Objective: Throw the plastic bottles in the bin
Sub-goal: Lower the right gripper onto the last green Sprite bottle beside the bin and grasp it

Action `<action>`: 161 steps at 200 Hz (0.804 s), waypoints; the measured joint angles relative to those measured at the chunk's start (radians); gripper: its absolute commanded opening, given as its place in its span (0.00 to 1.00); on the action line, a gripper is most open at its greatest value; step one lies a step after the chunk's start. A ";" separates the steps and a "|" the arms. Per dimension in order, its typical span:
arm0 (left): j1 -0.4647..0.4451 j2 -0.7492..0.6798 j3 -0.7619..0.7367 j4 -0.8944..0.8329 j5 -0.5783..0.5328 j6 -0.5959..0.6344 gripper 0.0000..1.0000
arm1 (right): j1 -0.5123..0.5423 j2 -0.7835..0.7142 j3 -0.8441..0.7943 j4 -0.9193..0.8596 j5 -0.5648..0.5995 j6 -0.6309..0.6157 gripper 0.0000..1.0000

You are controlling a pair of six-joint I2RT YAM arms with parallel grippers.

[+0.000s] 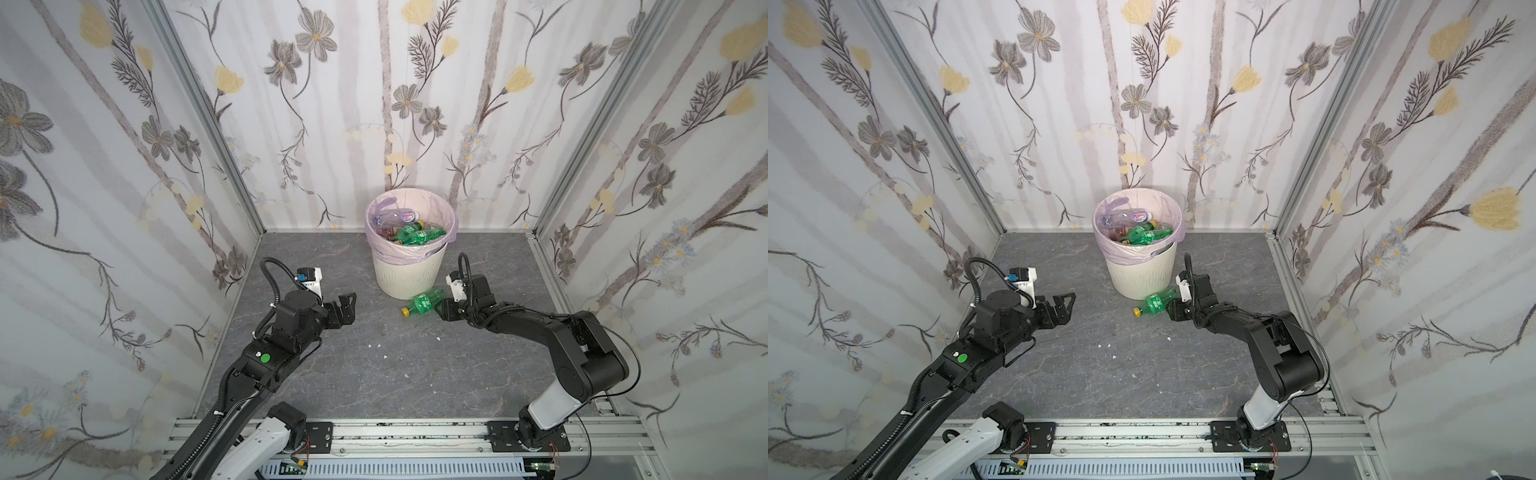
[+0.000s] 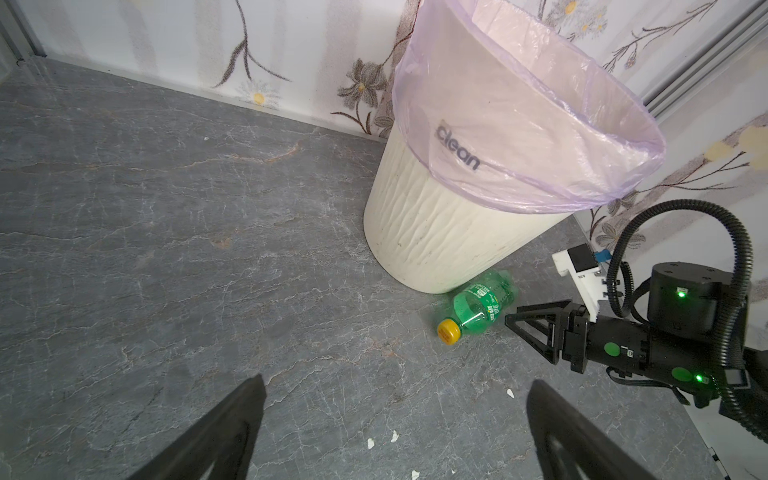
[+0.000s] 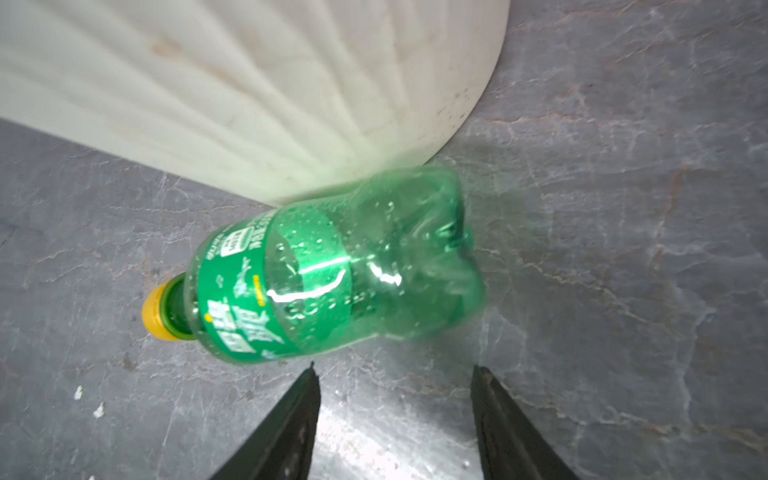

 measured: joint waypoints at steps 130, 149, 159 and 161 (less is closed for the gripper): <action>0.000 -0.007 -0.006 0.000 -0.006 -0.011 1.00 | 0.068 -0.070 -0.068 0.185 0.107 0.431 0.76; 0.000 -0.019 -0.009 0.000 -0.006 -0.011 1.00 | 0.076 0.000 -0.040 0.215 0.129 0.509 0.76; 0.000 -0.027 -0.012 0.000 -0.006 -0.011 1.00 | 0.082 0.036 -0.029 0.236 0.130 0.539 0.76; 0.000 -0.028 -0.013 0.001 -0.006 -0.011 1.00 | 0.083 0.040 -0.026 0.234 0.131 0.542 0.76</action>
